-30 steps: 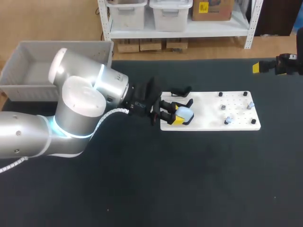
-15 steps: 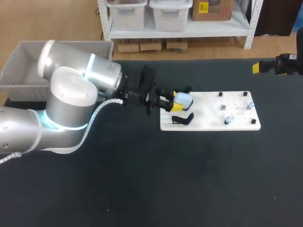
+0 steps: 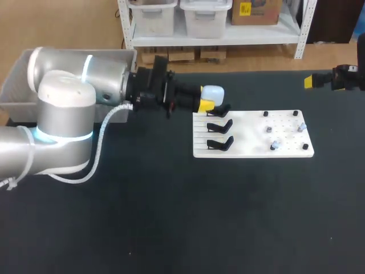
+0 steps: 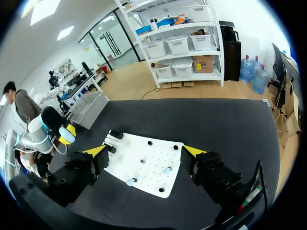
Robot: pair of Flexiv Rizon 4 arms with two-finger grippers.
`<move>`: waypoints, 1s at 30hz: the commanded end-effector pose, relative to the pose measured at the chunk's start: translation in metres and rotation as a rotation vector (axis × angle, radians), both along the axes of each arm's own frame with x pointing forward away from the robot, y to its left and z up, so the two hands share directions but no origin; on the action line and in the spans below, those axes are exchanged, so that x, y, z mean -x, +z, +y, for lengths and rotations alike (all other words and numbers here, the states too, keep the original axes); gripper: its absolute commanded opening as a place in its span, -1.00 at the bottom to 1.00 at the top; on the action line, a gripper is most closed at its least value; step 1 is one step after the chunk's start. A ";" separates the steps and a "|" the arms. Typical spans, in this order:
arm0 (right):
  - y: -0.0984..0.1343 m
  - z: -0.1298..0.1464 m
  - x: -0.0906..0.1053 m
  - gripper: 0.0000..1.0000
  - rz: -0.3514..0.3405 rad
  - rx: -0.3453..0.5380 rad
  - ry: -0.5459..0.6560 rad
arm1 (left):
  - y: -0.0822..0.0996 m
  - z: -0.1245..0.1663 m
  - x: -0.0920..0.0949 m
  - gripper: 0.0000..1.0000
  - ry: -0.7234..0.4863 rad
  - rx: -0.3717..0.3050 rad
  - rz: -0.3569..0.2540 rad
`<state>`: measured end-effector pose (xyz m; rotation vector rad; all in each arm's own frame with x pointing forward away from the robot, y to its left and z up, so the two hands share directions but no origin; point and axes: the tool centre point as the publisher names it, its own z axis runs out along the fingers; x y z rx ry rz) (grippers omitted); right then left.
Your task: Pick up each earbud case from the left stands, insert the matching earbuds, close the lid, and place the case in the box.
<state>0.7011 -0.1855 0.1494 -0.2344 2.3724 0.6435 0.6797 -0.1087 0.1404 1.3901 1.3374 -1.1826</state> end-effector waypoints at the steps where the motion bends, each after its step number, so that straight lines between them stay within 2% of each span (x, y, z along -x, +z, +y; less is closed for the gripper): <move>1: 0.000 0.000 0.000 1.00 0.000 0.000 0.001 | 0.009 -0.004 -0.009 -1.00 -0.006 -0.005 0.000; 8: 0.000 0.000 0.000 1.00 0.000 0.000 0.001 | 0.019 -0.012 -0.014 -1.00 0.001 0.014 0.007; 12: 0.000 0.000 0.000 1.00 0.000 0.000 0.001 | 0.023 -0.012 -0.016 -1.00 0.029 0.052 0.027; 24: 0.000 0.000 0.000 1.00 0.000 0.000 0.001 | 0.023 -0.012 -0.016 -1.00 0.029 0.052 0.027; 26: 0.005 0.007 0.001 1.00 -0.014 -0.021 0.019 | 0.023 -0.012 -0.016 -1.00 0.029 0.052 0.027; 30: 0.020 0.031 0.007 1.00 -0.048 0.004 0.079 | 0.023 -0.012 -0.016 -1.00 0.029 0.052 0.027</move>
